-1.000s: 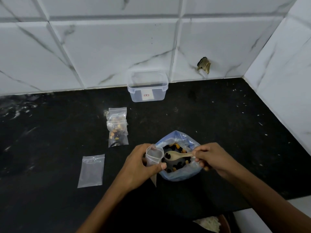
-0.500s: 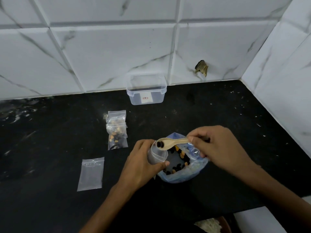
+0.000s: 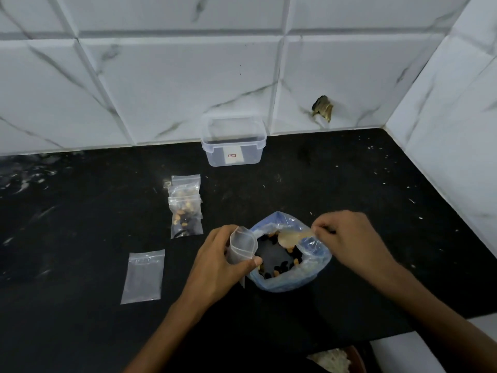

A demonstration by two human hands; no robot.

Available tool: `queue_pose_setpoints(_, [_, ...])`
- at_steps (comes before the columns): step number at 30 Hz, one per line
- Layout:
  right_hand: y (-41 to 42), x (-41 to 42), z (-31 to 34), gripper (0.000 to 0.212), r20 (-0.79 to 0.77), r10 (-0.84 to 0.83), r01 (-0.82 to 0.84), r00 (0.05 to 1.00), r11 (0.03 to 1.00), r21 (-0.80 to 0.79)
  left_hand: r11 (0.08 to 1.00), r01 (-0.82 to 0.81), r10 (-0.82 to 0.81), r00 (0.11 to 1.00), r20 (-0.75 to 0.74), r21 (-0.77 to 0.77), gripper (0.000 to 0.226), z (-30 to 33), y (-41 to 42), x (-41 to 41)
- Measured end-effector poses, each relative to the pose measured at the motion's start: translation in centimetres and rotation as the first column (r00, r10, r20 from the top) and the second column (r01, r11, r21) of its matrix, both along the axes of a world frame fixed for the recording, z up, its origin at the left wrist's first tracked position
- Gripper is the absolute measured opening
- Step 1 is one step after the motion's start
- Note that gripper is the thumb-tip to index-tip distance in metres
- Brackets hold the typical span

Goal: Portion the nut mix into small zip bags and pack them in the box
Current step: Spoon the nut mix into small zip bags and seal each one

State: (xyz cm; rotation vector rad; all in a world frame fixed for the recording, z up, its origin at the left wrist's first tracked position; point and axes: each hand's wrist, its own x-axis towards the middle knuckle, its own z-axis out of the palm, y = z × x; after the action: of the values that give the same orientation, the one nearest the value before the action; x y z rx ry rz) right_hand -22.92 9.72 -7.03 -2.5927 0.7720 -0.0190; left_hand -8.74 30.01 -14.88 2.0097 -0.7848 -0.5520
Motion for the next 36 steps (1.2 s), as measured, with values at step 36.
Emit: queue_pose_setpoints(36, [-0.5, -0.4, 0.8, 0.017, -0.06, -0.396, 0.317, 0.916, 0.625, 0.713, 0.99, 0.065, -0.068, 0.997, 0.024, 0.126, 0.061, 1.4, -0.6, 0.0])
